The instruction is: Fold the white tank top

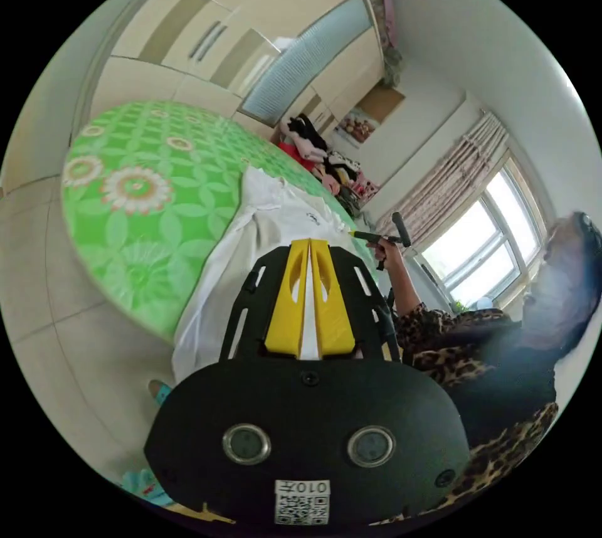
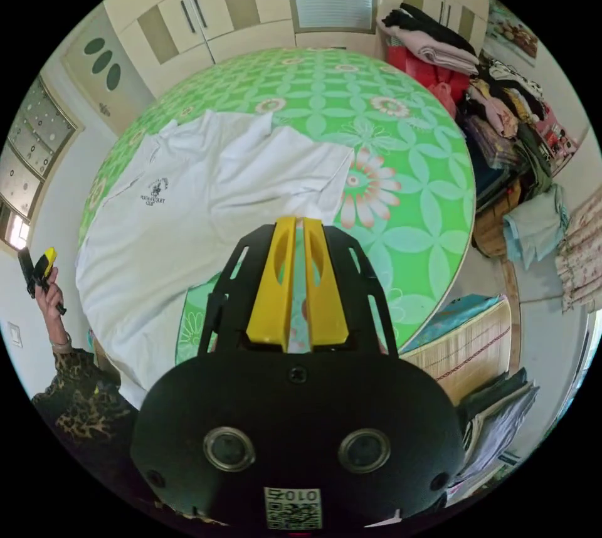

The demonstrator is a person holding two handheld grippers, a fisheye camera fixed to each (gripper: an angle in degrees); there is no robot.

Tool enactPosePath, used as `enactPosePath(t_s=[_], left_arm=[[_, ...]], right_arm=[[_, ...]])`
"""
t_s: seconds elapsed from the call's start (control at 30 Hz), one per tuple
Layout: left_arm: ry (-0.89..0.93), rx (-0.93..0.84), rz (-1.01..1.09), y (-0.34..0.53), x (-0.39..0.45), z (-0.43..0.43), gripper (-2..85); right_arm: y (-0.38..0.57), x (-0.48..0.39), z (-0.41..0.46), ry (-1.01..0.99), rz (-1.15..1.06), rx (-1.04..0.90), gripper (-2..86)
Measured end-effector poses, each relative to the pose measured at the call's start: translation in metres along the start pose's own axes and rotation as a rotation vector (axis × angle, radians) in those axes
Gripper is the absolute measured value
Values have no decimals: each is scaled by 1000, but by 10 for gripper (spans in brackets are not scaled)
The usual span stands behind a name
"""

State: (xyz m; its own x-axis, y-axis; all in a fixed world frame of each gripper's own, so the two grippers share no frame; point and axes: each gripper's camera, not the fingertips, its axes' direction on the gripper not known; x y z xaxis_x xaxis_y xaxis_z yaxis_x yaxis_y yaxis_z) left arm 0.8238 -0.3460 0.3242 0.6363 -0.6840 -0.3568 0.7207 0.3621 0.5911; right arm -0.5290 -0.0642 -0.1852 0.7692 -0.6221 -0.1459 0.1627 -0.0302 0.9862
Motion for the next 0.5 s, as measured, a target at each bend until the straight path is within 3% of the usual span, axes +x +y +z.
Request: enactPosePath(t_s=[0.13, 0.27, 0.5], left_arm=[[-99, -121, 114, -73, 35, 87, -2], [-243, -255, 176, -117, 48, 166, -2], [-493, -276, 278, -123, 66, 209, 1]], right_arm=[[49, 18, 6, 16, 66, 43, 39], [81, 27, 23, -165, 66, 71, 42], [130, 9, 85, -317, 23, 35, 34]])
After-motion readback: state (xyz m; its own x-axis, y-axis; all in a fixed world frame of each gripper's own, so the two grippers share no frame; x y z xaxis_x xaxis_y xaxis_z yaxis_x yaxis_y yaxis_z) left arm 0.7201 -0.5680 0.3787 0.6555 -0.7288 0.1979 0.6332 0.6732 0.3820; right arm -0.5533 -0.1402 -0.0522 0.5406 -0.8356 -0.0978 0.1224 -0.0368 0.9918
